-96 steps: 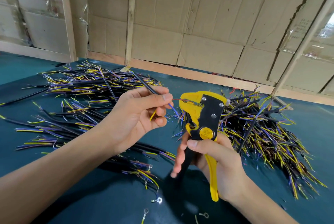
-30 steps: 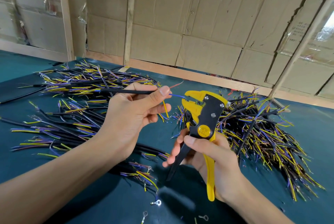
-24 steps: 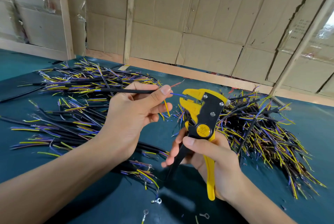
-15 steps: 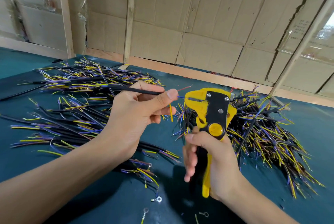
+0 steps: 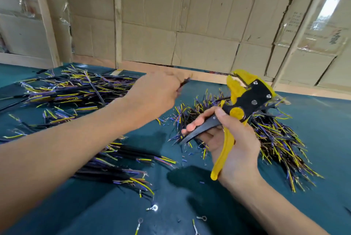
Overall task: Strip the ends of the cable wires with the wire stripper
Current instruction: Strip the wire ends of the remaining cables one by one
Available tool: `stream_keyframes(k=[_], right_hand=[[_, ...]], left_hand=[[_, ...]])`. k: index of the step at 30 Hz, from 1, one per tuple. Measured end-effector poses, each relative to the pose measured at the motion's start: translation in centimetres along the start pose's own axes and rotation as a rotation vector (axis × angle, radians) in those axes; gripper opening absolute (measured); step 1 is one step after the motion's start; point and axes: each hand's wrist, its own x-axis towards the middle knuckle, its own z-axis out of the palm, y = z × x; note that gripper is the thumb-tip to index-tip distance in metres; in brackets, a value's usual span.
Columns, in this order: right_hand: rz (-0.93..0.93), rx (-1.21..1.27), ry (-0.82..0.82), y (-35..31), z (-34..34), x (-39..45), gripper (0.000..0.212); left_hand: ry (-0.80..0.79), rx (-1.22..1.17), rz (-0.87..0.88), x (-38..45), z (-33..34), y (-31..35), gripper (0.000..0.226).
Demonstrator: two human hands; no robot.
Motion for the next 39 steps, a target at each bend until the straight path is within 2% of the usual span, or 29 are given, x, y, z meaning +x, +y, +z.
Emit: stream_keyframes(k=[2, 4, 5, 7, 9, 11, 12, 13, 17, 20, 24, 27, 30, 32, 34, 36, 39], right_hand=[[-0.05, -0.022, 0.071, -0.3, 0.1, 0.0, 0.019], [-0.091, -0.07, 0.157, -0.4, 0.0, -0.1, 0.017], [-0.105, -0.1, 0.202, -0.3, 0.0, -0.1, 0.017], [-0.13, -0.173, 0.3, -0.2, 0.0, 0.1, 0.017], [-0.153, -0.227, 0.382, -0.1, 0.1, 0.2, 0.022], [-0.174, -0.242, 0.422, 0.0, 0.2, 0.3, 0.022], [-0.184, -0.245, 0.435, 0.0, 0.2, 0.3, 0.021], [-0.198, -0.246, 0.444, 0.0, 0.3, 0.3, 0.019], [-0.259, -0.225, 0.434, -0.3, 0.4, 0.2, 0.022], [-0.277, -0.244, 0.39, -0.5, 0.4, 0.1, 0.02], [-0.263, -0.314, 0.347, -0.2, 0.2, -0.2, 0.019], [-0.245, -0.361, 0.337, 0.1, 0.0, -0.3, 0.023], [-0.236, -0.355, 0.328, 0.1, 0.0, -0.3, 0.021], [-0.239, -0.33, 0.313, -0.1, -0.1, -0.1, 0.021], [-0.232, -0.281, 0.267, -0.4, -0.4, 0.2, 0.021], [-0.184, -0.213, 0.165, -1.0, -0.8, 0.6, 0.016], [-0.098, -0.162, 0.004, -1.6, -1.3, 0.9, 0.012]], left_hand=[[-0.067, 0.14, 0.135, 1.2, 0.6, 1.2, 0.027], [-0.214, 0.198, 0.118, 1.2, 1.0, 1.6, 0.061], [-0.236, 0.209, 0.071, 0.6, 1.0, 1.5, 0.07], [-0.268, 0.099, -0.035, -1.5, 0.4, 0.6, 0.059], [-0.522, -0.12, -0.104, -3.9, -0.7, -1.0, 0.037], [-0.889, -0.242, -0.13, -5.9, -2.0, -1.8, 0.038], [-0.978, -0.263, -0.123, -6.5, -2.2, -1.9, 0.036], [-0.991, -0.282, -0.11, -6.8, -2.2, -2.0, 0.03], [-0.922, -0.395, -0.12, -6.8, -1.7, -1.9, 0.013], [-0.836, -0.452, -0.126, -6.7, -1.7, -1.9, 0.012], [-0.901, -0.389, -0.129, -6.9, -1.4, -1.9, 0.027], [-0.876, -0.393, -0.133, -6.9, -1.1, -1.8, 0.016], [-0.835, -0.437, -0.108, -6.8, -1.3, -1.6, 0.015], [-0.727, -0.473, -0.084, -6.6, -1.5, -1.4, 0.01], [-0.521, -0.578, -0.066, -6.3, -1.6, -1.1, 0.004], [-0.338, -0.815, -0.058, -6.0, -1.9, -0.8, 0.003], [-0.198, -1.065, -0.075, -5.8, -2.3, -0.6, 0.014]])
